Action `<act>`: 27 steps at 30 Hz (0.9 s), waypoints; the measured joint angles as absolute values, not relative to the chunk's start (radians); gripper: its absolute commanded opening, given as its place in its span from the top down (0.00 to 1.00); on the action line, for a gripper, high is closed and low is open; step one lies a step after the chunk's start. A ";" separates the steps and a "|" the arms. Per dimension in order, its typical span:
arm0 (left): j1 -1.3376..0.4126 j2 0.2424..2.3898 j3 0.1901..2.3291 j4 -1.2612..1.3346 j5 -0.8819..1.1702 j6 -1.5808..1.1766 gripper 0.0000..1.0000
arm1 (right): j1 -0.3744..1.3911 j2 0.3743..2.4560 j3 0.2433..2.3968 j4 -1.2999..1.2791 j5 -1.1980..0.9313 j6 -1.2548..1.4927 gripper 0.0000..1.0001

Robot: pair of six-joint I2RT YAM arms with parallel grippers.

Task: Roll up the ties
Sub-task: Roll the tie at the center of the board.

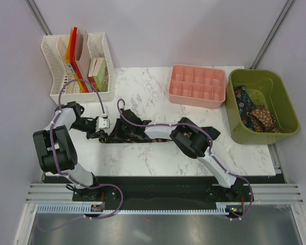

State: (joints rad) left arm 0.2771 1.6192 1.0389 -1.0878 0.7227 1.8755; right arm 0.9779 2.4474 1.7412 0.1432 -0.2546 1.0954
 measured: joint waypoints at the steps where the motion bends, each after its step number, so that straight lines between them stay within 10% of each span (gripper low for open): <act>1: 0.265 1.619 1.039 -1.084 0.727 1.865 0.71 | 0.978 2.447 1.741 0.143 -0.255 1.095 1.00; 27: 0.147 1.652 0.949 -0.888 0.582 1.686 0.72 | 0.939 2.450 1.719 0.202 -0.356 1.082 0.64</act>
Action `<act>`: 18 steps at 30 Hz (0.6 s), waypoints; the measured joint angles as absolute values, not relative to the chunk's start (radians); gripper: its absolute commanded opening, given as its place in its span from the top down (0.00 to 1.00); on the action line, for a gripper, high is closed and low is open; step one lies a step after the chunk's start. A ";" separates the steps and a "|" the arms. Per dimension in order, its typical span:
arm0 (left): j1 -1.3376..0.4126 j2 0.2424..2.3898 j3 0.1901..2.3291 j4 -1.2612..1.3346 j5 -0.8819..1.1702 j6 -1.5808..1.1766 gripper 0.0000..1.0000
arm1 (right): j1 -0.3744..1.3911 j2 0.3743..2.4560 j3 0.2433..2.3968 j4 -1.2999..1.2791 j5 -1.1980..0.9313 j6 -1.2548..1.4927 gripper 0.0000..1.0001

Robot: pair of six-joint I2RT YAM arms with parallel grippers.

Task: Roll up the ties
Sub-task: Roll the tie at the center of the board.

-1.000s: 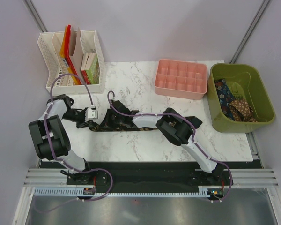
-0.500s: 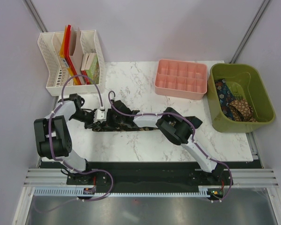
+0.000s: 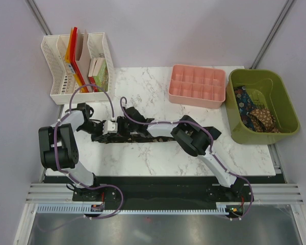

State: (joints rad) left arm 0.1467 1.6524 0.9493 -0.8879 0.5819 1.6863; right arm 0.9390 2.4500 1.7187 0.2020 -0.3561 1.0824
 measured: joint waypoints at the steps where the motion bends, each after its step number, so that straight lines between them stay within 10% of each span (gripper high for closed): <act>1: 0.144 1.654 0.951 -0.888 0.579 1.682 0.72 | 0.936 2.450 1.719 0.202 -0.362 1.083 0.63; 11: 0.131 1.659 0.955 -0.889 0.570 1.673 0.72 | 0.914 2.434 1.709 0.229 -0.384 1.092 0.44; 18: 0.129 1.660 0.957 -0.891 0.569 1.672 0.72 | 0.921 2.434 1.709 0.231 -0.353 1.106 0.53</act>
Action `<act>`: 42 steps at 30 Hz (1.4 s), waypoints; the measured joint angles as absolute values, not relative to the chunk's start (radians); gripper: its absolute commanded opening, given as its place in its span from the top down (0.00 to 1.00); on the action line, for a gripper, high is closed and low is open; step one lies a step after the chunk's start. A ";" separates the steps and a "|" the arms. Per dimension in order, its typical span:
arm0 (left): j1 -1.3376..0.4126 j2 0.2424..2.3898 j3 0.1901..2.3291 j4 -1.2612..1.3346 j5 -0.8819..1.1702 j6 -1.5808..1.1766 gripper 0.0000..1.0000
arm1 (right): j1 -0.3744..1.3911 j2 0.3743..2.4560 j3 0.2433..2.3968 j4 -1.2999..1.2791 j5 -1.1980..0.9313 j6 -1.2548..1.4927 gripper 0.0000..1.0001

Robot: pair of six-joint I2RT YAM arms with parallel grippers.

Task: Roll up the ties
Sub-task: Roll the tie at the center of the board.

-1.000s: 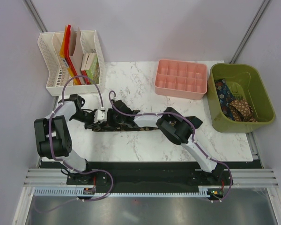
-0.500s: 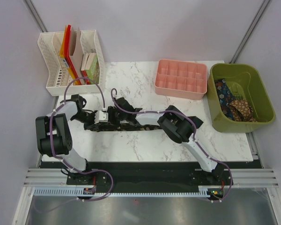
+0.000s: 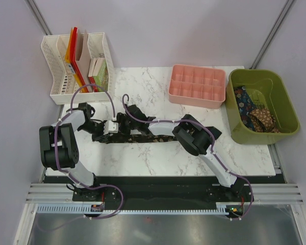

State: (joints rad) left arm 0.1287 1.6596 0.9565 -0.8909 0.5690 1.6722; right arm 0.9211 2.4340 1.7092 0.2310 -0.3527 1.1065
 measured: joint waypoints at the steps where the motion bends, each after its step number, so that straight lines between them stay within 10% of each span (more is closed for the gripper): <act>1: 0.128 1.660 0.957 -0.891 0.569 1.672 0.72 | 0.923 2.434 1.709 0.230 -0.347 1.107 0.55; 42: 0.116 1.673 0.970 -0.896 0.575 1.625 0.73 | 0.934 2.334 1.596 0.234 -0.355 1.170 0.50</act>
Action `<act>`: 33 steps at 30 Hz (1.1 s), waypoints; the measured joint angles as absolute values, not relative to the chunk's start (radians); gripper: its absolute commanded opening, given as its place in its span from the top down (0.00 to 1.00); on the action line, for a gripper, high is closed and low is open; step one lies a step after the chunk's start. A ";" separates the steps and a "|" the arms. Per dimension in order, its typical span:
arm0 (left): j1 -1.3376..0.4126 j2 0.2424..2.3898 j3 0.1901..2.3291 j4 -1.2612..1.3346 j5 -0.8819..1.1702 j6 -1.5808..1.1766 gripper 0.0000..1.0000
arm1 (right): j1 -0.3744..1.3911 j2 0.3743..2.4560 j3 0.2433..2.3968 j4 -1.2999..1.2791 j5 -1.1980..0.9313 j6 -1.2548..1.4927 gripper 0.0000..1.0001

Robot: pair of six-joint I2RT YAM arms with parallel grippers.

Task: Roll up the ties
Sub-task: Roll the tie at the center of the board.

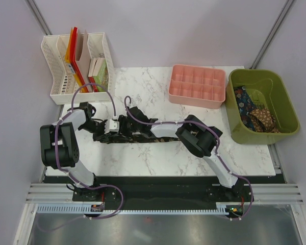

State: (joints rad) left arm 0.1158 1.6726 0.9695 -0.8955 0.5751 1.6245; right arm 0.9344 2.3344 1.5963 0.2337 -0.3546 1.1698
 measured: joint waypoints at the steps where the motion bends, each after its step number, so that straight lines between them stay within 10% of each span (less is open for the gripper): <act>1: 0.116 1.673 0.970 -0.896 0.575 1.623 0.73 | 0.938 2.341 1.596 0.234 -0.352 1.175 0.50; 21: 0.113 1.667 0.970 -0.896 0.575 1.620 0.74 | 0.949 2.381 1.602 0.257 -0.315 1.195 0.68; 33: 0.094 1.649 0.970 -0.903 0.549 1.616 0.73 | 0.949 2.384 1.602 0.270 -0.317 1.201 0.57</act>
State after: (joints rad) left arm 0.0937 1.6485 0.9695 -0.9028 0.5488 1.6161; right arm 0.9493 2.3840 1.6020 0.2699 -0.3168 1.2015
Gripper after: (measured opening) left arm 0.273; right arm 0.395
